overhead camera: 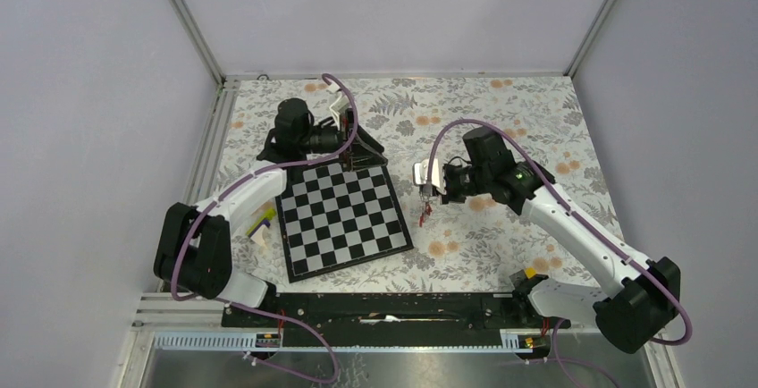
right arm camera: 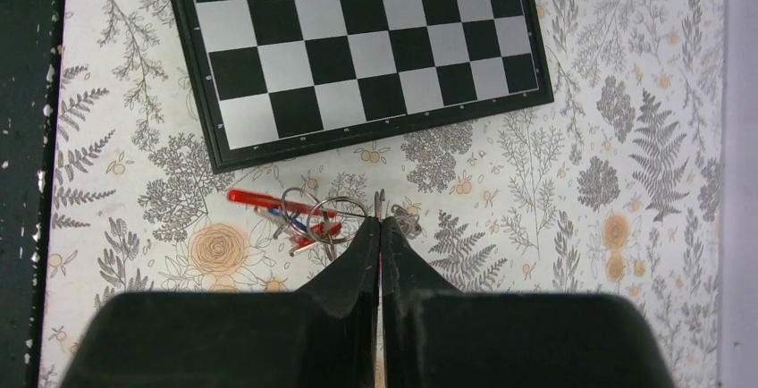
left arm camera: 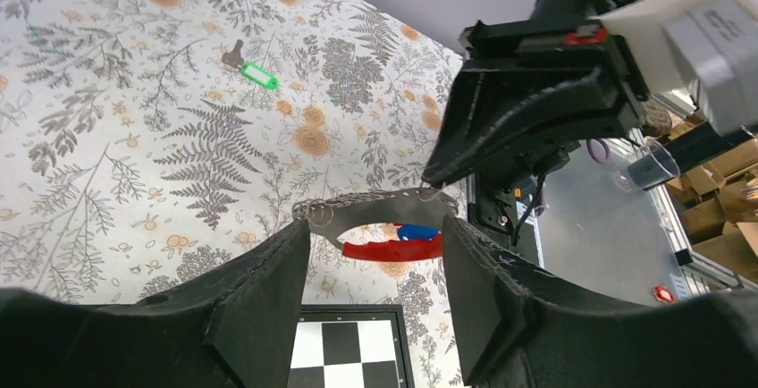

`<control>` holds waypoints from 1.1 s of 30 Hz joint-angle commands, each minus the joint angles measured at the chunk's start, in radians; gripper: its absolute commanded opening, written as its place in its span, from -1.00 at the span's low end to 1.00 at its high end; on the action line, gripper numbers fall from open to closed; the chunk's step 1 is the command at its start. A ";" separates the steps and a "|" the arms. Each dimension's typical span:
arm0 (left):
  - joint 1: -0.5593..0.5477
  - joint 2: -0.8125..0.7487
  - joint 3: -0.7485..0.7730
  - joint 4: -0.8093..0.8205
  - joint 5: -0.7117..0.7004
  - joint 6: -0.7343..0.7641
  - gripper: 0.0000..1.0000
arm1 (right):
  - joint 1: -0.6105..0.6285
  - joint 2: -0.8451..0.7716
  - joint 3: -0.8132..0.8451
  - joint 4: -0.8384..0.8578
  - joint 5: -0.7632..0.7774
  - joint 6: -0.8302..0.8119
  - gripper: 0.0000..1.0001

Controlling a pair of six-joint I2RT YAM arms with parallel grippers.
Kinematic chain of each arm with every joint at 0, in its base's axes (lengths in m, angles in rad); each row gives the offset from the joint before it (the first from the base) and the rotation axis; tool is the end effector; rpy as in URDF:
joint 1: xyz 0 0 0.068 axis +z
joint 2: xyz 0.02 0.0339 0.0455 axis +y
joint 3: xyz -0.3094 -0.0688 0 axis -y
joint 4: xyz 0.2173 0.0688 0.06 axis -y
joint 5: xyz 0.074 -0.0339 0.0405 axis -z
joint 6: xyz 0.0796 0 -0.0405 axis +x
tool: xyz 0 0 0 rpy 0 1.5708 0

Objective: Put the keys on the keyring

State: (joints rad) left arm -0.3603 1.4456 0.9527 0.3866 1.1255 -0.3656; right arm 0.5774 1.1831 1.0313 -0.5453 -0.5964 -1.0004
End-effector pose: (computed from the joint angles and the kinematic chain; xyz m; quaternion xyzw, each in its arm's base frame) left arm 0.2637 -0.1761 0.3590 0.3550 0.6299 -0.5717 0.3877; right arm 0.1718 0.1653 0.3366 -0.7022 0.5221 0.1754 0.4513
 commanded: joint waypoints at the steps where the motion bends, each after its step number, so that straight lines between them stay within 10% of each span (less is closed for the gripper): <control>1: -0.039 0.033 0.018 -0.055 -0.060 0.072 0.18 | 0.010 -0.071 -0.060 0.082 -0.077 -0.141 -1.00; 11: -0.073 0.089 0.064 -0.141 -0.162 0.111 0.28 | 0.008 -0.162 -0.131 0.093 -0.071 -0.207 -1.00; 33: -0.098 0.256 0.304 -0.478 -0.157 0.346 0.56 | -0.290 -0.052 -0.016 0.227 -0.136 0.584 -1.00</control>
State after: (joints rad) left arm -0.4393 1.6428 1.1225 0.0540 0.9577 -0.1486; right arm 0.3134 1.1366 0.9764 -0.3653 -0.7017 -0.5346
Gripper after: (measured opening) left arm 0.787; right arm 0.017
